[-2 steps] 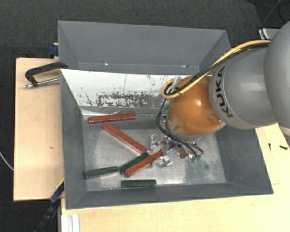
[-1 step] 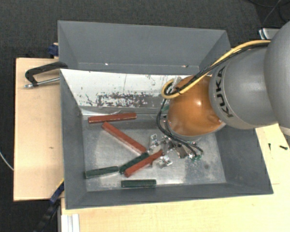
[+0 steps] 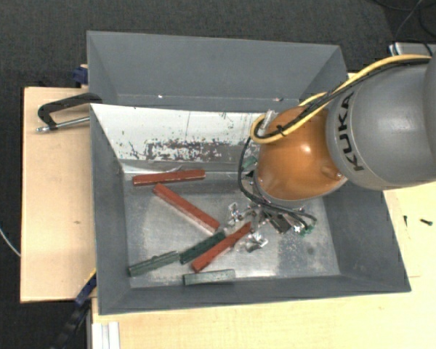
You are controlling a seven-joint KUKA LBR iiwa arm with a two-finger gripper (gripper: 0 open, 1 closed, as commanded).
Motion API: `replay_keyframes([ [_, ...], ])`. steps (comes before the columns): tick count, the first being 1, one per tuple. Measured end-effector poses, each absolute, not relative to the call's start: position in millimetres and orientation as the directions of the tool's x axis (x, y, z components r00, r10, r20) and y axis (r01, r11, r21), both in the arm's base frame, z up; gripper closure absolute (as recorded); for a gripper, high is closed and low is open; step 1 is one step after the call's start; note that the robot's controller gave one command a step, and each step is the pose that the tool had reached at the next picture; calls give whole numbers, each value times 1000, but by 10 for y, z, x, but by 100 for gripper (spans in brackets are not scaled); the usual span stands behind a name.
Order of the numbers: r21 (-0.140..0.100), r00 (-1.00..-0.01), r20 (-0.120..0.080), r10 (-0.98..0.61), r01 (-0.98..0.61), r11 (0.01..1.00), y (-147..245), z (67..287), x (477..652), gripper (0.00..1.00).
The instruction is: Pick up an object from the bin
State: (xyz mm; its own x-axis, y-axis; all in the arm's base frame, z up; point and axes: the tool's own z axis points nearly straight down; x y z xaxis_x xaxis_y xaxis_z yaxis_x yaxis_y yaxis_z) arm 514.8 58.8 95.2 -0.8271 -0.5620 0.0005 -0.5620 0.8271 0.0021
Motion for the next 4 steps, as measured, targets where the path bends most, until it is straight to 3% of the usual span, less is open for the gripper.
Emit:
replay_keyframes([
  [1,-4,-614,-6,-789,-789,614,514,1270,5172,100],
  [2,-4,-550,-5,-835,-835,550,503,1325,5179,100],
  [3,-1,-504,-3,-864,-864,504,363,1100,5131,100],
  [4,-2,-557,-5,-831,-831,557,449,2254,5276,100],
])
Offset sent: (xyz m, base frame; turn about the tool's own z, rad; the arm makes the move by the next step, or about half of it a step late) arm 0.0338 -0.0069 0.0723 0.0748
